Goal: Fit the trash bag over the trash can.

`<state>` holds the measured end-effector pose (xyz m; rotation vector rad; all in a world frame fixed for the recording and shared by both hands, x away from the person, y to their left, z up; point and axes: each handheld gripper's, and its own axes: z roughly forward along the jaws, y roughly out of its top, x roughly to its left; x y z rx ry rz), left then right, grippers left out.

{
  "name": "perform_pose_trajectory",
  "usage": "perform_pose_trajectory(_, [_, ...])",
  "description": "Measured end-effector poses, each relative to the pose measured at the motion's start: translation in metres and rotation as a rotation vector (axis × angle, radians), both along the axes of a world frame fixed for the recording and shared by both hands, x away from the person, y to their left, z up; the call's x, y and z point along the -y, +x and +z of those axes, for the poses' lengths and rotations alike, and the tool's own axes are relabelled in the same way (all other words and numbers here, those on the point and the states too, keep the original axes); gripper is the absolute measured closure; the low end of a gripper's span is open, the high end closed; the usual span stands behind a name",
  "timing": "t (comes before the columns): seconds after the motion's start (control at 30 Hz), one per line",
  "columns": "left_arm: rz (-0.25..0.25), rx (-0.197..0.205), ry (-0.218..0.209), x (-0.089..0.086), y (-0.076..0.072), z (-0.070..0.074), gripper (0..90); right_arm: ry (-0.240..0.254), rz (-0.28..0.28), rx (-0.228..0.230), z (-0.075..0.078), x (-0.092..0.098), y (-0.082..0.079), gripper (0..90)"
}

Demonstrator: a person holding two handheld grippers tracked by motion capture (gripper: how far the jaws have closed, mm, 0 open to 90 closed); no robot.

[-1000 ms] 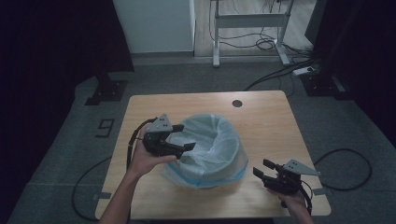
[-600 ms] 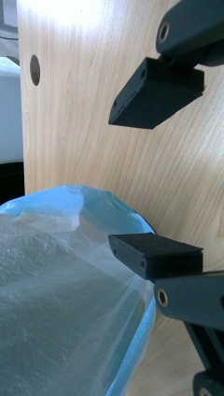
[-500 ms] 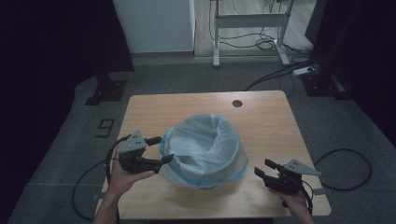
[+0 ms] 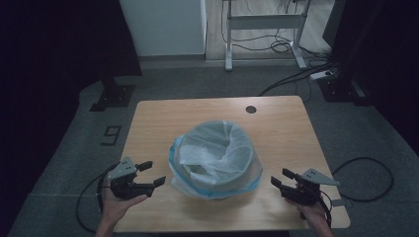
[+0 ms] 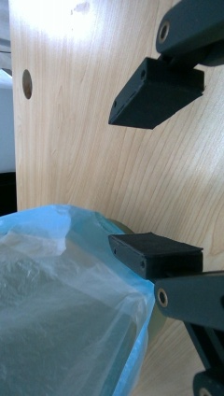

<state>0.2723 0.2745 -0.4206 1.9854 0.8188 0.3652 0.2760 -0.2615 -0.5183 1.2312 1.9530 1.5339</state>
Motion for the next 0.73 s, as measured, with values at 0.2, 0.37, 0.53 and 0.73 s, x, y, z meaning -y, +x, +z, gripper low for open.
perform_pose_trajectory(0.2, [0.032, -0.03, 0.001, -0.009, 0.001, -0.019, 24.1, -0.006, -0.013, -0.007, -0.002, 0.003, 0.001, 35.4])
perform_pose_trajectory(0.37, [0.035, -0.046, 0.002, -0.007, 0.004, -0.024, 24.1, -0.005, -0.018, -0.005, -0.002, 0.004, 0.001, 35.4])
perform_pose_trajectory(0.53, [0.03, -0.046, -0.002, -0.004, 0.006, -0.026, 24.1, -0.006, -0.02, -0.011, -0.003, 0.005, 0.003, 35.3])
perform_pose_trajectory(0.73, [0.038, -0.051, 0.005, -0.002, 0.01, -0.03, 24.1, -0.006, -0.022, -0.007, -0.002, 0.005, 0.003, 35.1])
